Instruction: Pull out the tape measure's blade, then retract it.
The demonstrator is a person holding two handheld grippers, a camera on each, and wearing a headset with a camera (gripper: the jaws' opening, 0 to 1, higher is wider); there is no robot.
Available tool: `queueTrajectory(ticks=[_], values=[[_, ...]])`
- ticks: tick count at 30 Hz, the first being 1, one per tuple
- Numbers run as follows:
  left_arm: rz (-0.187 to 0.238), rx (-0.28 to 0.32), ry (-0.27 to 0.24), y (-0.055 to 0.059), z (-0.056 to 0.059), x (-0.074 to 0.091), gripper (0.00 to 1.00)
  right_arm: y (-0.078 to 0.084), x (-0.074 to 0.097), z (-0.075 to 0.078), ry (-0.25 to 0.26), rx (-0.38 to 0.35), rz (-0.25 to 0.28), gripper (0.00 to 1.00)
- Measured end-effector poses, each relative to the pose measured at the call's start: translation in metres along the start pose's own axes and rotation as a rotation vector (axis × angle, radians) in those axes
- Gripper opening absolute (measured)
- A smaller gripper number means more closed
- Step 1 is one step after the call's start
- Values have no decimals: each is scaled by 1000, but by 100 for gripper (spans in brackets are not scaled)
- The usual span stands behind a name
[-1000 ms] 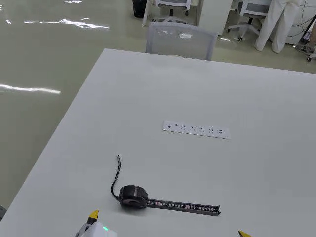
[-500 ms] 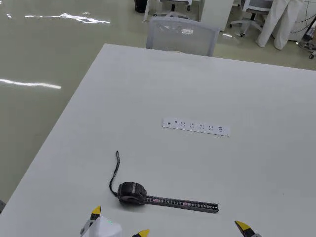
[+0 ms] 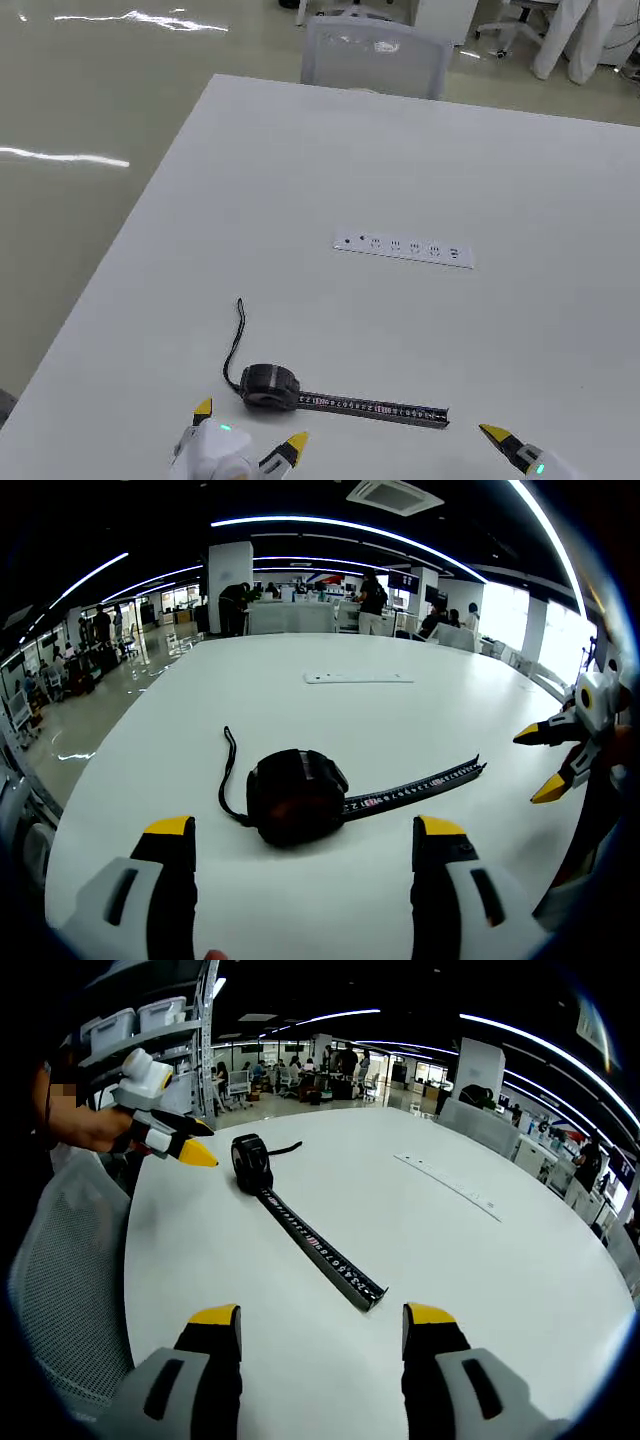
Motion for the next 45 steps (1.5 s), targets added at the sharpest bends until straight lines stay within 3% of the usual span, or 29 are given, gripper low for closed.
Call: queueTrajectory(ticks=[2, 15, 26, 33, 45], values=[[13, 28, -5, -1, 0, -3, 89, 2, -2, 4, -20, 9, -6, 63], [36, 24, -37, -2, 12, -28, 81, 10, -21, 28, -132, 84, -7, 52], [18, 48, -104, 3, 4, -45, 75, 17, -37, 43, -207, 152, -1, 45], [32, 89, -112, -2, 1, -53, 73, 19, -49, 53, -226, 174, 4, 39], [29, 97, -123, -3, 2, -62, 71, 24, -65, 63, -295, 197, -1, 29]])
Point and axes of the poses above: the centre of the closed fingertips' face, and the gripper's own axes: x roughly backward along the fingers, z roughly to its right, y roughly out of its underside, the point moved 8 cm from there along x, roughly backward along the fingers, and after that the axes turned 10 degrees about x, right-handed, at the moved point
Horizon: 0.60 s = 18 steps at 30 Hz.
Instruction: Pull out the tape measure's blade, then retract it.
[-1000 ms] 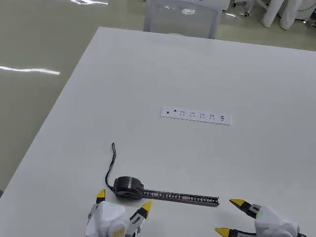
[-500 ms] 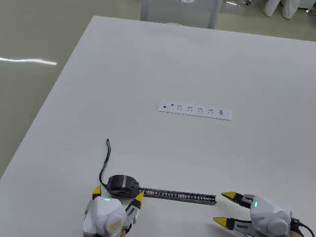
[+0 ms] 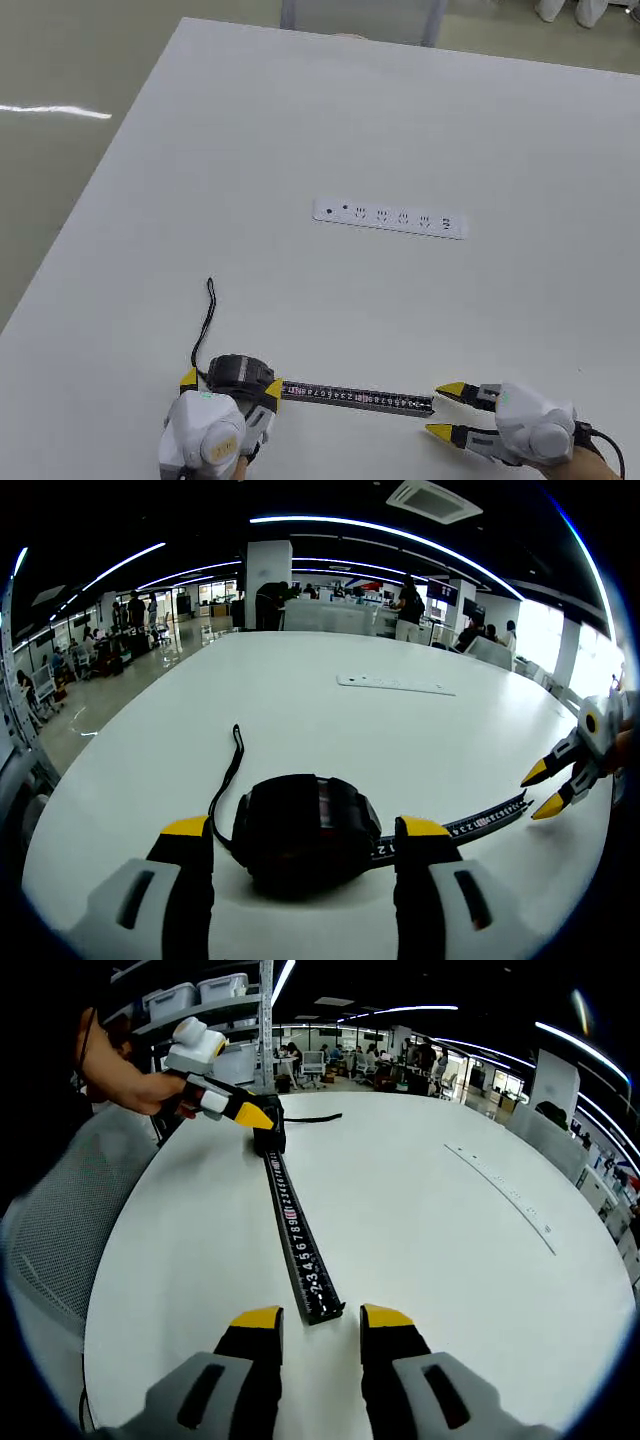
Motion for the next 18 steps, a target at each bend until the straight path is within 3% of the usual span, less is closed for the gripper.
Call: queueTrajectory(ticks=[11, 14, 18], values=[[-1, 14, 2, 1, 0, -7, 67, 6, -11, 5, -72, 30, 6, 23], [-12, 14, -2, 1, 0, -8, 65, 8, -12, 4, -80, 40, 1, 16], [-12, 13, -4, 2, 0, -9, 63, 7, -10, 5, -73, 36, 4, 14]])
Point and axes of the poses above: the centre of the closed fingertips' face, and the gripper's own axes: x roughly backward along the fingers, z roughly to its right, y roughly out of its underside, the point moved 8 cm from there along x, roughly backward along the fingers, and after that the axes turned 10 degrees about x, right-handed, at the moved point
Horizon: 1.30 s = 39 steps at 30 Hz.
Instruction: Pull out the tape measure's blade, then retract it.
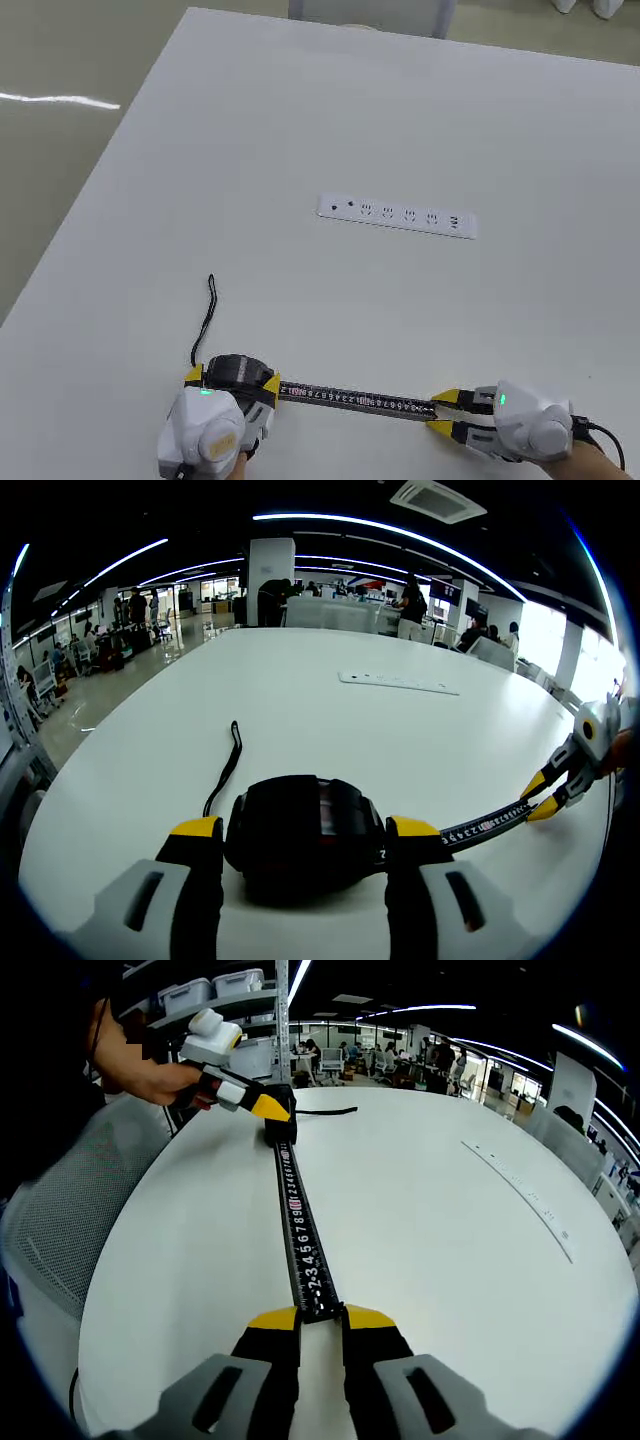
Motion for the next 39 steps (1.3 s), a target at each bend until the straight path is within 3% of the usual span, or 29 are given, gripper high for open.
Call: queueTrajectory(ticks=[19, 26, 28, 39], values=[[-14, 20, -30, 5, 1, -4, 63, 0, 1, -2, -7, 9, -4, 12], [-38, 24, -35, 3, 2, -4, 62, 0, 1, -3, -5, 18, -6, 12], [-39, 24, -38, 3, 2, -4, 62, -6, 1, -4, -12, 10, 22, 12], [-43, 36, -34, 4, 1, -3, 61, -19, -10, -2, -16, 30, 40, 11]])
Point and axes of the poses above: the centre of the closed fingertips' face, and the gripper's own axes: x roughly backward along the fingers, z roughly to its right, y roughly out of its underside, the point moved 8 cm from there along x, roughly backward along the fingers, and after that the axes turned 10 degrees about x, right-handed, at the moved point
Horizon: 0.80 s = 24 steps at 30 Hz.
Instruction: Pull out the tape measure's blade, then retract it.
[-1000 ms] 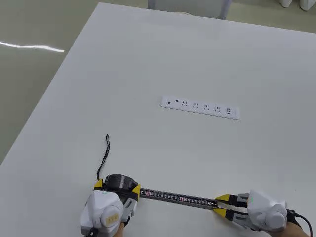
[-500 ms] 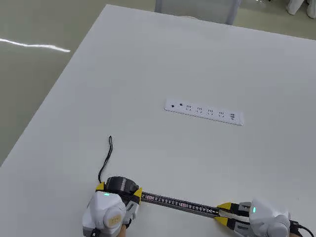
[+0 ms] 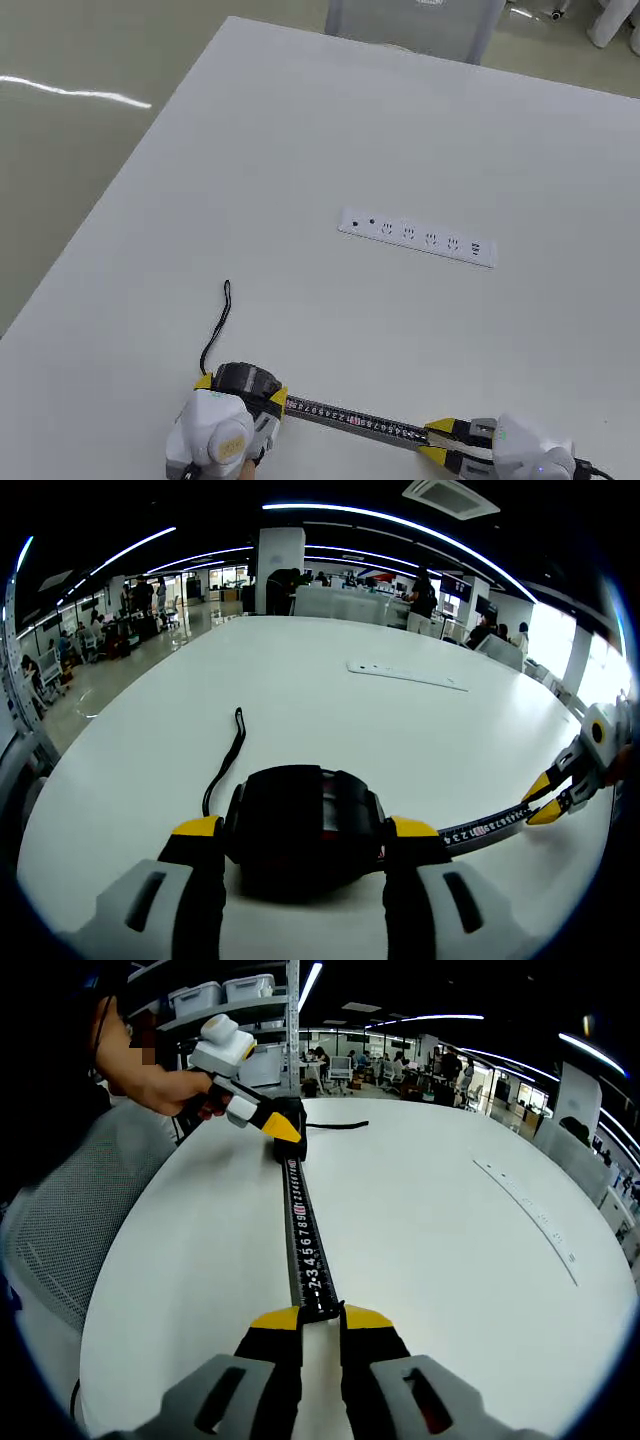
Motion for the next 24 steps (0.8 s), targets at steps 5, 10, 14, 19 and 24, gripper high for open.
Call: queueTrajectory(ticks=[5, 10, 14, 19, 24], values=[[-1, 0, 3, 0, 0, 0, 61, 1, -1, 0, 1, 0, 0, 11], [0, 1, 6, 0, -1, 0, 61, -4, -2, 0, 3, -1, 3, 11], [-1, -2, 7, 0, -1, 1, 61, -7, -6, -1, 0, -7, 11, 11], [0, 1, 9, 0, -1, 1, 61, -11, -12, 0, -1, -3, 15, 11], [-2, 3, 11, 0, -1, 1, 61, -14, -13, 1, 0, 0, 17, 11]])
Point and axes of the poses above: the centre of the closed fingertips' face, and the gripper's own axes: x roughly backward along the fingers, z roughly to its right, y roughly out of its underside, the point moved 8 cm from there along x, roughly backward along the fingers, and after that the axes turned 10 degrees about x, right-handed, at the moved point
